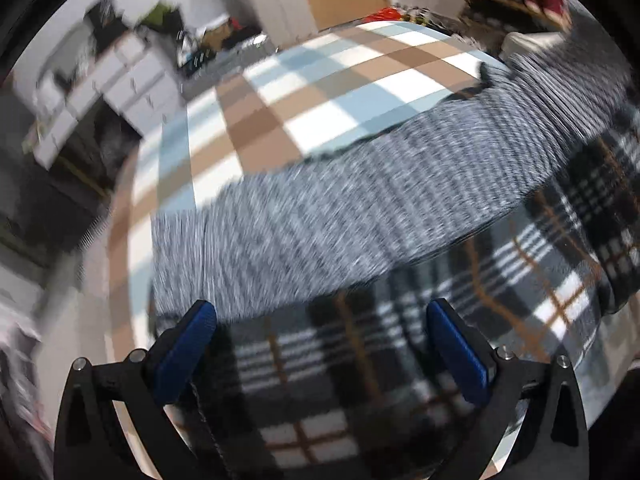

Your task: Fold large clothes

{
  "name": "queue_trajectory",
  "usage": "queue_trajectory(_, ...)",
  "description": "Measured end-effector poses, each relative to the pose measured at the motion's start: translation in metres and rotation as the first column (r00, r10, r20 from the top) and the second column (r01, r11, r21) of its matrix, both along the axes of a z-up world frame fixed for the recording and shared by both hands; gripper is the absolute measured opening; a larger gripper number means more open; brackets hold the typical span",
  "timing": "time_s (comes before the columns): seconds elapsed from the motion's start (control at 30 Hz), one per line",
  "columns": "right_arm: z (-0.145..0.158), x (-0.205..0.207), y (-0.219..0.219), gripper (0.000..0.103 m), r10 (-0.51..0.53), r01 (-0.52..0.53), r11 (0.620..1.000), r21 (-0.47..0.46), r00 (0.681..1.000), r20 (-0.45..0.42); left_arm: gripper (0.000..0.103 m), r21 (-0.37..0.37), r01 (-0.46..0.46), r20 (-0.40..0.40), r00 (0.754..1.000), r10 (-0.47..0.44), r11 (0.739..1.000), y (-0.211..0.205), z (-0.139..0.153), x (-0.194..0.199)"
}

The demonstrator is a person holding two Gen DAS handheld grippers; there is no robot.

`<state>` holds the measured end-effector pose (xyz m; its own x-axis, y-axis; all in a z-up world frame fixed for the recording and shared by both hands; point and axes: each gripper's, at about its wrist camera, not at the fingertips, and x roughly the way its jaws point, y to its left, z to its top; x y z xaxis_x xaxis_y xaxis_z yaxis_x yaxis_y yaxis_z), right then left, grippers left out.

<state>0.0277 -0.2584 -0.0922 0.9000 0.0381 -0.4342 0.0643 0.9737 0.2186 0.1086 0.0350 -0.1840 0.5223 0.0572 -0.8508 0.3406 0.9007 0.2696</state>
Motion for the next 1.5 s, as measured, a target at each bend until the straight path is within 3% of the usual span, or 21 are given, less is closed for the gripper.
queue_trajectory(0.07,0.000,0.000,0.003,0.020,-0.004,0.004,1.000,-0.021,1.000,0.003,0.102,-0.078,-0.038,-0.034,0.999,0.035,0.996,0.008,-0.003,0.003)
queue_trajectory(0.13,0.000,0.000,0.010,0.020,-0.008,0.008,0.998,-0.060,1.000,0.008,0.102,-0.105,-0.056,-0.034,0.998,0.053,0.993,0.011,-0.001,0.002)
queue_trajectory(0.23,-0.003,0.000,0.011,0.021,-0.012,0.013,0.997,-0.072,1.000,0.017,0.102,-0.075,-0.044,0.021,0.999,0.046,0.996,0.006,0.004,-0.003)
queue_trajectory(0.4,-0.005,0.000,0.003,0.021,0.006,-0.006,1.000,-0.013,1.000,0.024,0.102,-0.031,-0.024,0.072,0.997,0.026,0.999,0.005,-0.003,-0.012)
queue_trajectory(0.63,-0.007,-0.001,0.000,0.020,0.000,0.000,1.000,0.004,1.000,0.027,0.102,-0.218,-0.094,-0.034,0.995,0.089,0.971,0.031,-0.013,0.000)
queue_trajectory(0.93,0.004,-0.005,-0.005,0.018,0.021,-0.022,0.999,0.041,0.999,0.031,0.102,-0.217,-0.079,-0.050,0.996,0.070,0.973,0.024,-0.019,0.004)
queue_trajectory(1.1,0.014,-0.017,0.003,0.018,0.011,-0.008,1.000,-0.026,0.995,0.099,0.102,-0.213,-0.054,-0.056,0.998,0.043,0.975,0.012,-0.019,0.004)
queue_trajectory(1.3,0.033,-0.024,0.008,0.018,-0.013,0.031,0.993,-0.111,0.986,0.164,0.102,-0.225,-0.014,-0.074,0.997,-0.002,0.974,-0.034,-0.023,0.008)
queue_trajectory(1.43,0.041,-0.020,0.025,0.018,0.026,0.008,0.969,-0.248,0.990,0.135,0.102,-0.248,0.037,-0.084,0.995,-0.060,0.968,-0.065,-0.022,0.008)
queue_trajectory(1.5,0.044,-0.017,0.036,0.018,0.046,-0.011,0.955,-0.298,0.993,0.111,0.102,-0.309,0.050,-0.092,0.992,-0.082,0.950,-0.064,-0.014,0.007)
